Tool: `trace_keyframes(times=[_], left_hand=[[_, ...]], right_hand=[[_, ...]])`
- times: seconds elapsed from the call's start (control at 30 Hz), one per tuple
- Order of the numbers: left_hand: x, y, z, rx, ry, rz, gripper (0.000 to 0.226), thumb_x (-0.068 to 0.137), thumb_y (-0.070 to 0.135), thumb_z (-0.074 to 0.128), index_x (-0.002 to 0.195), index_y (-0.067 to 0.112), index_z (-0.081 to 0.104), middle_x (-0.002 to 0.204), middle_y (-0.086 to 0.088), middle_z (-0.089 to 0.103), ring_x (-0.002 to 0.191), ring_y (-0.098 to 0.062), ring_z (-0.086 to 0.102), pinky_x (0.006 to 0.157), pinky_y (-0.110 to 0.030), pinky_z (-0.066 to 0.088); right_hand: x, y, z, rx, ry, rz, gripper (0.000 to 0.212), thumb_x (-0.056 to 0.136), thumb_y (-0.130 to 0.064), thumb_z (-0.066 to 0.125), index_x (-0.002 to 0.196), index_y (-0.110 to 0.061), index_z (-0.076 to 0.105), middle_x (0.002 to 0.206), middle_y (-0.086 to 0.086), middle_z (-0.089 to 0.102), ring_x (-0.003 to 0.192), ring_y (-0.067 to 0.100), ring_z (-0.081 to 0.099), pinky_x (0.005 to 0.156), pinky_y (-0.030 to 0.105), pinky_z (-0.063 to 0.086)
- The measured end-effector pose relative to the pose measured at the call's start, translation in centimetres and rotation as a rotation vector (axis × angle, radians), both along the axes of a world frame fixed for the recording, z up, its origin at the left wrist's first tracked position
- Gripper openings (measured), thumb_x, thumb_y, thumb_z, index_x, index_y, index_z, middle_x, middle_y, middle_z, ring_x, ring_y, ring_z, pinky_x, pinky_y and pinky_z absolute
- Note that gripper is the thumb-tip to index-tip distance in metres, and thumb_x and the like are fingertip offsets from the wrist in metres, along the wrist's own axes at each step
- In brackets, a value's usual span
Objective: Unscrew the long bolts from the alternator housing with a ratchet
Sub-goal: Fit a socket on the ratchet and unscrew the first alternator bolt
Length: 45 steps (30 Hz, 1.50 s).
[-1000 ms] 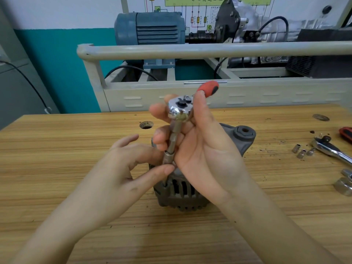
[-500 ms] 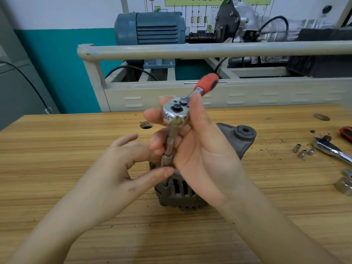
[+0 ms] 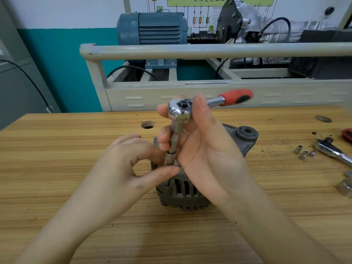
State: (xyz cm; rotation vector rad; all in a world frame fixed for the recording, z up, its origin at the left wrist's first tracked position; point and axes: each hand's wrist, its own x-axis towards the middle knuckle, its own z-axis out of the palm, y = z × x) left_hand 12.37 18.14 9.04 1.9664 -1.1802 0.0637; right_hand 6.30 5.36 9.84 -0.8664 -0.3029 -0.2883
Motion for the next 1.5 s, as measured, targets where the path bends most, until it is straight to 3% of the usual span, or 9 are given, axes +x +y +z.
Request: trace_keyframes(times=[0.13,0.33,0.4,0.53,0.7,0.97,1.23,1.37,1.5], left_hand=[[0.1,0.2,0.2,0.008,0.069,-0.027,0.042,0.06,0.058,0.055,0.075,0.024,0.074,0.085,0.01,0.068,0.085,-0.004,0.06,0.077,-0.021,0.044],[-0.2,-0.2,0.0,-0.057,0.066,0.067,0.032,0.053,0.061,0.058,0.066,0.033,0.067,0.077,0.016,0.068,0.076,-0.002,0.063,0.069,-0.023,0.049],[-0.2,-0.2,-0.1,-0.058,0.068,0.066,0.034,0.052,0.061,0.058,0.067,0.032,0.068,0.077,0.017,0.068,0.075,-0.001,0.062,0.068,-0.018,0.048],[0.0,0.2,0.2,-0.025,0.049,0.002,0.032,0.059,0.058,0.058,0.073,0.031,0.07,0.079,0.024,0.068,0.077,0.008,0.062,0.069,-0.006,0.043],[0.6,0.5,0.1,-0.017,0.17,-0.158,0.029,0.067,0.049,0.058,0.084,0.03,0.072,0.082,0.023,0.071,0.082,0.007,0.064,0.072,-0.007,0.046],[0.6,0.0,-0.2,-0.12,0.206,-0.105,0.031,0.058,0.048,0.065,0.071,0.021,0.071,0.072,0.01,0.072,0.066,-0.004,0.068,0.062,-0.017,0.054],[0.9,0.4,0.3,-0.063,0.244,-0.27,0.026,0.071,0.038,0.061,0.095,0.032,0.068,0.087,0.018,0.072,0.085,0.0,0.067,0.073,-0.011,0.05],[0.9,0.3,0.1,-0.099,0.233,-0.228,0.022,0.067,0.039,0.063,0.083,0.027,0.073,0.082,0.016,0.072,0.079,0.0,0.068,0.07,-0.01,0.05],[0.5,0.1,-0.1,-0.127,0.139,-0.133,0.023,0.063,0.043,0.065,0.075,0.024,0.07,0.076,0.017,0.072,0.07,0.003,0.067,0.065,-0.008,0.049]], right_hand=[[0.1,0.1,0.1,0.003,0.001,0.03,0.029,0.069,-0.042,0.055,0.079,-0.018,0.068,0.08,-0.002,0.07,0.06,0.009,0.062,0.059,0.021,0.049],[-0.2,0.3,0.2,-0.003,-0.016,-0.043,0.037,0.062,-0.032,0.07,0.088,-0.008,0.057,0.07,-0.001,0.062,0.061,0.009,0.059,0.057,0.021,0.048],[-0.4,0.3,0.2,0.009,-0.041,-0.044,0.041,0.058,-0.029,0.071,0.09,-0.008,0.055,0.072,0.0,0.062,0.062,0.01,0.059,0.057,0.022,0.048],[-0.2,0.6,0.1,-0.051,-0.027,0.029,0.039,0.073,-0.037,0.061,0.095,-0.004,0.057,0.076,-0.003,0.068,0.061,0.008,0.061,0.06,0.02,0.048],[0.1,0.5,0.1,0.002,-0.023,0.068,0.034,0.074,-0.042,0.051,0.087,-0.014,0.065,0.084,0.0,0.07,0.061,0.01,0.064,0.058,0.02,0.051],[0.0,0.2,-0.1,0.02,-0.039,-0.082,0.031,0.057,-0.03,0.07,0.08,-0.013,0.059,0.079,0.001,0.061,0.064,0.009,0.059,0.057,0.022,0.048],[0.1,0.6,0.1,-0.037,-0.044,0.037,0.034,0.075,-0.042,0.053,0.088,-0.013,0.066,0.094,0.0,0.069,0.068,0.011,0.066,0.058,0.021,0.051],[0.3,0.4,-0.1,-0.015,-0.028,0.061,0.035,0.074,-0.044,0.051,0.087,-0.014,0.065,0.095,0.001,0.069,0.068,0.011,0.066,0.06,0.025,0.054],[0.3,0.4,0.0,-0.021,-0.019,-0.024,0.038,0.062,-0.044,0.065,0.084,-0.012,0.062,0.079,0.0,0.066,0.065,0.009,0.06,0.057,0.021,0.049]])
